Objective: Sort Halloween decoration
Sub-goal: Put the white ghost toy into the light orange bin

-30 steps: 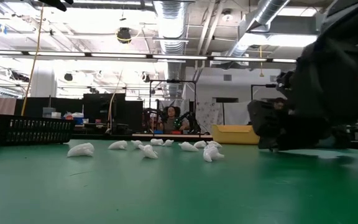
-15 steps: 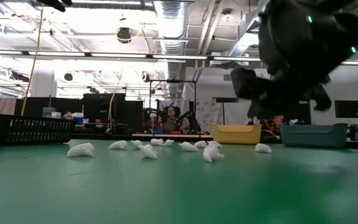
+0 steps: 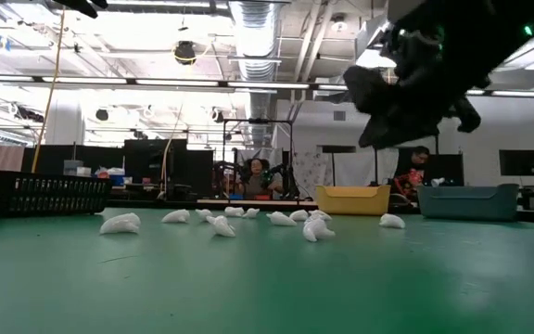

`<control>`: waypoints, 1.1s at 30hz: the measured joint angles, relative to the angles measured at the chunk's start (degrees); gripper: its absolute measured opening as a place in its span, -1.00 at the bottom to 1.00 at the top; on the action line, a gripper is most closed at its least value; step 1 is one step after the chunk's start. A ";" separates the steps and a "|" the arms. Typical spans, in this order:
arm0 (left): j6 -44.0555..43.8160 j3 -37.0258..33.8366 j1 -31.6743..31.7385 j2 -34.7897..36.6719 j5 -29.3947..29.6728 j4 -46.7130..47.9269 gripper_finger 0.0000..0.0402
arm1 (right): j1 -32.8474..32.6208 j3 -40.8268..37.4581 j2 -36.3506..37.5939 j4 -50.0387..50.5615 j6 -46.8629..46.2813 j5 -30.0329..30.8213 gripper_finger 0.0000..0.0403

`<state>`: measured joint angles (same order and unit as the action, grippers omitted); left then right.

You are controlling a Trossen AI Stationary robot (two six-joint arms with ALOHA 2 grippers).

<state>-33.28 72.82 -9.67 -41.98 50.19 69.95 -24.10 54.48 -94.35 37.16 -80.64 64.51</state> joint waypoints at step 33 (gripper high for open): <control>-3.69 0.00 0.02 -0.02 0.15 0.13 -0.01 | -5.44 0.02 -28.28 -8.38 -18.81 1.60 -0.12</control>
<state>-36.97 72.82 -9.65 -42.00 50.35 70.08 -29.54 54.50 -122.63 28.78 -99.45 66.11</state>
